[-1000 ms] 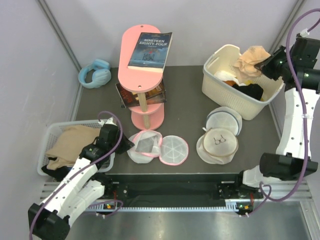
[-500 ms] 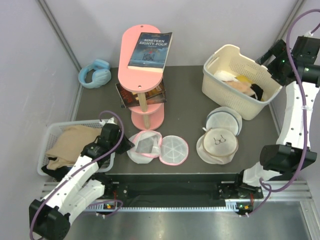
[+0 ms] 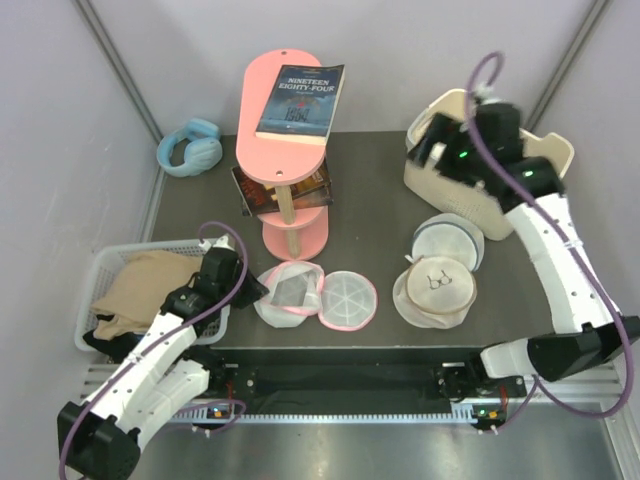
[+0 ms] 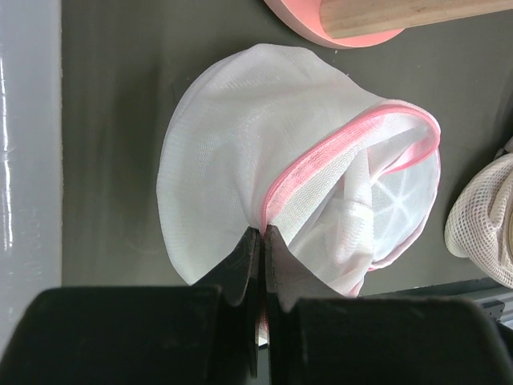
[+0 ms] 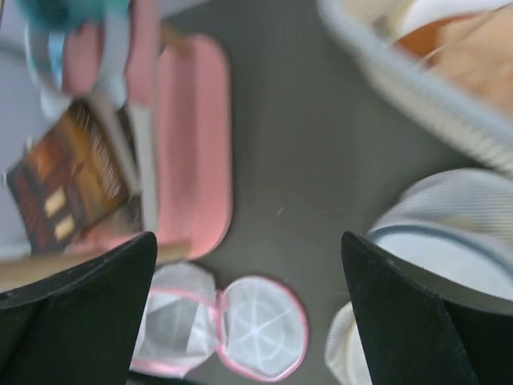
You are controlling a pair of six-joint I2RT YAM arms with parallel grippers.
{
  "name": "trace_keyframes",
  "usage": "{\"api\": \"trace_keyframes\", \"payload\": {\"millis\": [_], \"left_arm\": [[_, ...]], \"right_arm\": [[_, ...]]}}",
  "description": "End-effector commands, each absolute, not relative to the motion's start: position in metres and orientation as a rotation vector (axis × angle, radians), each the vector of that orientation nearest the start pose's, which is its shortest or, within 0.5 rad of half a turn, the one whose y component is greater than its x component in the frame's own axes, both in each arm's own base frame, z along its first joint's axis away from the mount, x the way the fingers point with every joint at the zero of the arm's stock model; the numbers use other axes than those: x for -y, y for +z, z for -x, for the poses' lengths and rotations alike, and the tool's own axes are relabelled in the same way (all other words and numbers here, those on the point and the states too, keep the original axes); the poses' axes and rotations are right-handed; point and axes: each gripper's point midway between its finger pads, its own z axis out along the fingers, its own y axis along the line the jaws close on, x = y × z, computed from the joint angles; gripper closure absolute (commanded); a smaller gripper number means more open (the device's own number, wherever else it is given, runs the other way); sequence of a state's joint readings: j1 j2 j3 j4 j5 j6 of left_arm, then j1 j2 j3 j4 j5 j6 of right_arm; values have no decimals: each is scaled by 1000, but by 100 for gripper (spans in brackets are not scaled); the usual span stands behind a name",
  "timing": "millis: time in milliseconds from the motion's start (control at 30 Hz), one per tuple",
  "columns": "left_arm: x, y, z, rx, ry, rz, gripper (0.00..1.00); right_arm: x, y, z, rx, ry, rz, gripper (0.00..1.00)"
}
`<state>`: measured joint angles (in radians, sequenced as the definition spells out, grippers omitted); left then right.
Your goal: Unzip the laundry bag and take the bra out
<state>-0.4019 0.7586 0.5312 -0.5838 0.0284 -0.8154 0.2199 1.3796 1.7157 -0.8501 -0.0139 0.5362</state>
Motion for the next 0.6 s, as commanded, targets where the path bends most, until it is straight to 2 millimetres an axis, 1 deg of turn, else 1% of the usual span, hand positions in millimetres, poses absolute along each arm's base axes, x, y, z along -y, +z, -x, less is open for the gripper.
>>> {"api": "trace_keyframes", "payload": {"millis": [0,33,100,133,167,200,233,267,300,367,400,433,467,500,567], "left_arm": [[123,109,-203,-2376,-601,460,100],[122,110,-203,-2373,-598,459,100],[121,110,-204,-2372,-589,462,100],[121,110,-203,-2373,-591,458,100],[121,110,-203,-2372,-593,457,100],[121,110,-202,-2375,-592,458,100],[122,109,-202,-2377,-596,456,100],[122,109,-201,-2376,-599,455,100],[122,109,-200,-2379,-597,455,100],[121,109,-199,-2379,-597,453,100],[121,108,-199,-2380,-594,454,100],[121,108,-199,-2378,-598,455,100],[120,106,-198,-2382,-596,456,100],[120,106,-197,-2383,-596,460,100],[120,105,-197,-2383,-597,462,100]], "right_arm": [[-195,308,-323,-2223,585,-188,6],[-224,281,-301,-2293,598,-104,7],[-245,251,-280,-2378,617,-105,9],[-258,225,-260,-2440,620,-63,13],[-265,212,-251,-2472,632,-85,15],[-264,188,-238,-2525,603,-77,18],[-269,176,-228,-2553,602,-84,19],[-266,165,-222,-2580,584,-89,20],[-259,148,-213,-2618,543,-95,22],[-252,136,-207,-2640,516,-118,24],[-246,127,-204,-2652,490,-124,28],[-244,124,-203,-2654,479,-123,31],[-244,121,-204,-2652,481,-121,33],[-243,114,-202,-2666,469,-113,37],[-245,105,-203,-2676,458,-93,41]]}}
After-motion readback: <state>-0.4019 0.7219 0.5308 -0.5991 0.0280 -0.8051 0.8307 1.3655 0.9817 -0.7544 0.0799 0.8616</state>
